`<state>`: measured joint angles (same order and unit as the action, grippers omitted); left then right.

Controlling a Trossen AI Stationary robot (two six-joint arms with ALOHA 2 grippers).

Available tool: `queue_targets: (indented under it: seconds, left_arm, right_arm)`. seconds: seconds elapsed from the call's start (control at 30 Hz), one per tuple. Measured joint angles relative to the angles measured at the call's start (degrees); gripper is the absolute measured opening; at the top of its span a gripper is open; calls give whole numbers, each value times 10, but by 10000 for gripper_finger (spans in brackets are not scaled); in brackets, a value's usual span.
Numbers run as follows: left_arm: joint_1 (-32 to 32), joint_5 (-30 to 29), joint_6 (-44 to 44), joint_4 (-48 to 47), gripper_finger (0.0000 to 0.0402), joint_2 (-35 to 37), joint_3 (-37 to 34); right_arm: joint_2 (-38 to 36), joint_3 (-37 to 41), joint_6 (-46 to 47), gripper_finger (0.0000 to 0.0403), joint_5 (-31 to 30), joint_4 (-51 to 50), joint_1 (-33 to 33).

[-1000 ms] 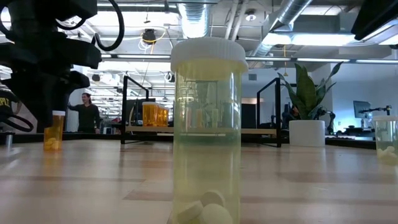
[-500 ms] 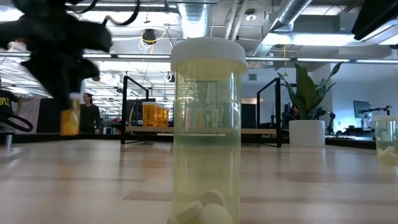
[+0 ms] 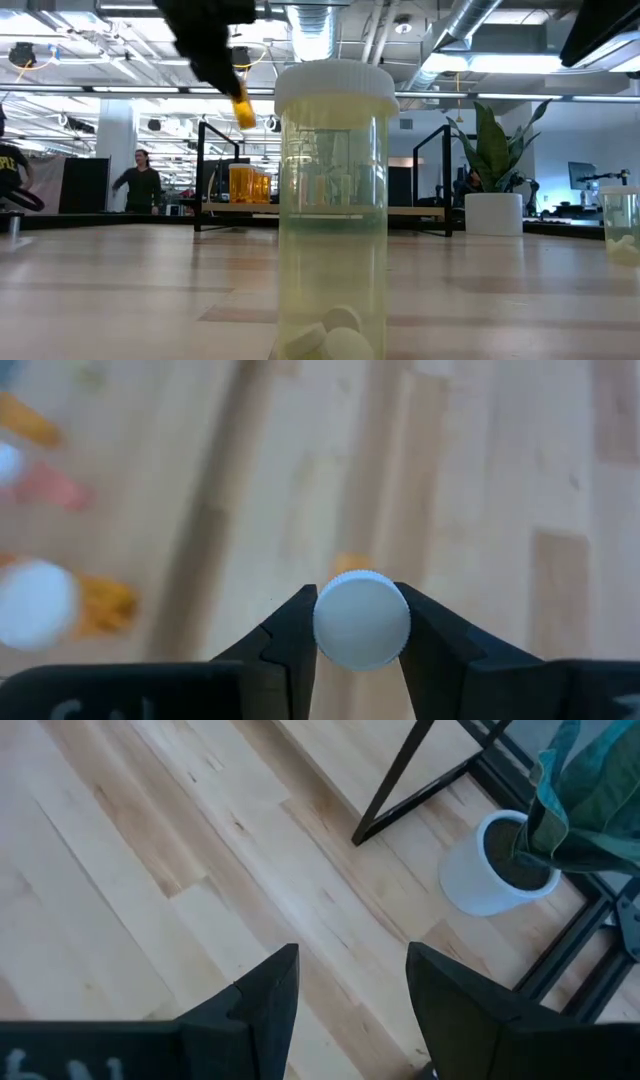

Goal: Pick and place medicine bottles onto shelf by color
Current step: Put the top small orange pill bottle on the shelf aligned with the other small orange pill bottle

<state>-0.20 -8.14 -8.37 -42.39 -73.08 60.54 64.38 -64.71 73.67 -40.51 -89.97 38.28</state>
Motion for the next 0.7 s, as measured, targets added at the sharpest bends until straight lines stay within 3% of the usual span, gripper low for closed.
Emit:
queue_targets:
  seconds: [0.3,0.47,0.7]
  left_arm:
    - [128,53,138,-22,103,-151,131]
    - [169,92,230,-46,103,-233,218]
    - [211,89,343,-62,103,-313,298]
  right_arm:
    - [0,0,-2,207,0,0,-25]
    - [0,0,-2,207,1,0,-38]
    - [2,0,-2,207,1,5,-58]
